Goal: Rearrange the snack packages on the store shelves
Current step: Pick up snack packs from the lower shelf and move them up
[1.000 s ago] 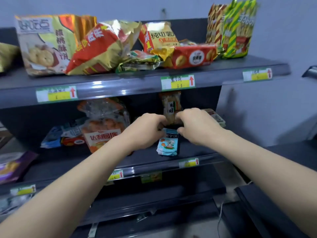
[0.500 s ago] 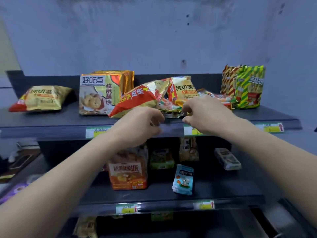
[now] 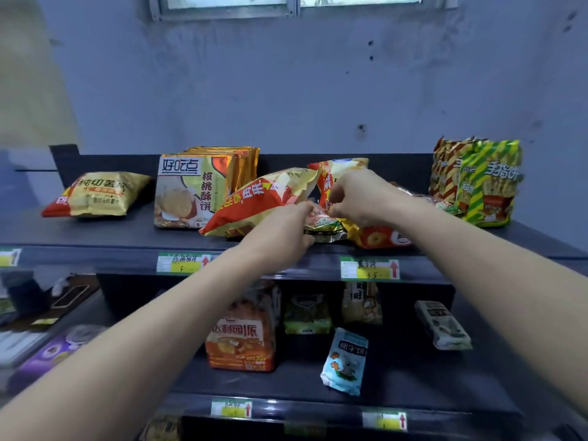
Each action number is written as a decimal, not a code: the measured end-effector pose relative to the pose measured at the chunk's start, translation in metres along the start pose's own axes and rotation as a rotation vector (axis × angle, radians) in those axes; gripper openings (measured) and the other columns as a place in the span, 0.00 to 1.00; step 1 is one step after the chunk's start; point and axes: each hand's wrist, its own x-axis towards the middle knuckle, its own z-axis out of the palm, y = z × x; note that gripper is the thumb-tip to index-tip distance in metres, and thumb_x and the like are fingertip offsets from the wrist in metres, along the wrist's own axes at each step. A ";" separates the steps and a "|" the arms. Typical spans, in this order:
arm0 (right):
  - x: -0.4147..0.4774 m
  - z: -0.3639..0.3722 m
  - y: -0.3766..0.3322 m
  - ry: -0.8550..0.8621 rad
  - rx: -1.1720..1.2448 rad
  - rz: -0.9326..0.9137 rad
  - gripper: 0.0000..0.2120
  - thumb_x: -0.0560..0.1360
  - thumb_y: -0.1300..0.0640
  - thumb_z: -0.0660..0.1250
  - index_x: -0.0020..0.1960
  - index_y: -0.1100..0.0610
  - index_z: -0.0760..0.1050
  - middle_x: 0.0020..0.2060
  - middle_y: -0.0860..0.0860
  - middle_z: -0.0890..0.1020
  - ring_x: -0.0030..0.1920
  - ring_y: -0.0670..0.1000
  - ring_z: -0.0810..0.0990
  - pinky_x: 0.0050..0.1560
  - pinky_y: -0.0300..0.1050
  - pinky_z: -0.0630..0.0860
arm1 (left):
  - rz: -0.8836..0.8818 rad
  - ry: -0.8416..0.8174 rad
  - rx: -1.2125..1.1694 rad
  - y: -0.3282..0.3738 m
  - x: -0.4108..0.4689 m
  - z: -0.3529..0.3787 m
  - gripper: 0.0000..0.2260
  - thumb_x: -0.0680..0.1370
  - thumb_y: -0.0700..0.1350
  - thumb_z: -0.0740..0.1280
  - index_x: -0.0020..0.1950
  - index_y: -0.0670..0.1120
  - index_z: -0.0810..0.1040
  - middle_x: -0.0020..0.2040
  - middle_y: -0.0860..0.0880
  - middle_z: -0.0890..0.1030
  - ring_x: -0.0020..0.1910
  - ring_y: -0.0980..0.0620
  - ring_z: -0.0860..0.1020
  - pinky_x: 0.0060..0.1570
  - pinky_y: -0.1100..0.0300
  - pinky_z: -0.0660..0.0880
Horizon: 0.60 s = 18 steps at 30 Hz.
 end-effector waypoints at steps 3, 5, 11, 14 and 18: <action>0.017 0.007 0.002 -0.075 0.016 -0.016 0.12 0.76 0.59 0.67 0.57 0.62 0.80 0.54 0.56 0.82 0.53 0.55 0.80 0.54 0.46 0.78 | -0.077 0.035 0.061 -0.008 0.004 0.000 0.20 0.78 0.42 0.64 0.70 0.43 0.67 0.64 0.42 0.76 0.62 0.43 0.74 0.58 0.54 0.72; 0.026 0.011 0.002 -0.121 0.027 -0.015 0.13 0.76 0.58 0.67 0.57 0.64 0.79 0.54 0.58 0.82 0.54 0.56 0.80 0.57 0.50 0.78 | -0.129 0.060 0.107 -0.017 0.005 0.000 0.15 0.78 0.42 0.63 0.64 0.41 0.71 0.60 0.41 0.77 0.58 0.41 0.75 0.55 0.52 0.74; 0.046 0.021 0.001 -0.248 -0.019 -0.011 0.18 0.76 0.53 0.67 0.59 0.66 0.77 0.51 0.56 0.80 0.47 0.54 0.76 0.45 0.43 0.73 | -0.270 0.035 0.100 -0.036 0.011 0.011 0.14 0.79 0.46 0.61 0.60 0.40 0.76 0.56 0.41 0.79 0.54 0.40 0.77 0.46 0.57 0.70; 0.050 0.022 -0.001 -0.301 -0.090 -0.005 0.20 0.78 0.50 0.64 0.61 0.65 0.74 0.51 0.56 0.78 0.49 0.55 0.75 0.46 0.44 0.71 | -0.277 0.059 0.033 -0.034 0.018 0.019 0.14 0.79 0.48 0.61 0.58 0.40 0.77 0.54 0.42 0.81 0.52 0.42 0.78 0.49 0.53 0.74; 0.052 0.026 -0.005 -0.345 -0.120 -0.016 0.23 0.79 0.48 0.61 0.66 0.64 0.70 0.65 0.57 0.74 0.63 0.57 0.73 0.59 0.47 0.70 | -0.299 0.107 0.022 -0.029 0.025 0.026 0.12 0.77 0.43 0.64 0.58 0.39 0.77 0.55 0.41 0.81 0.53 0.41 0.78 0.52 0.53 0.74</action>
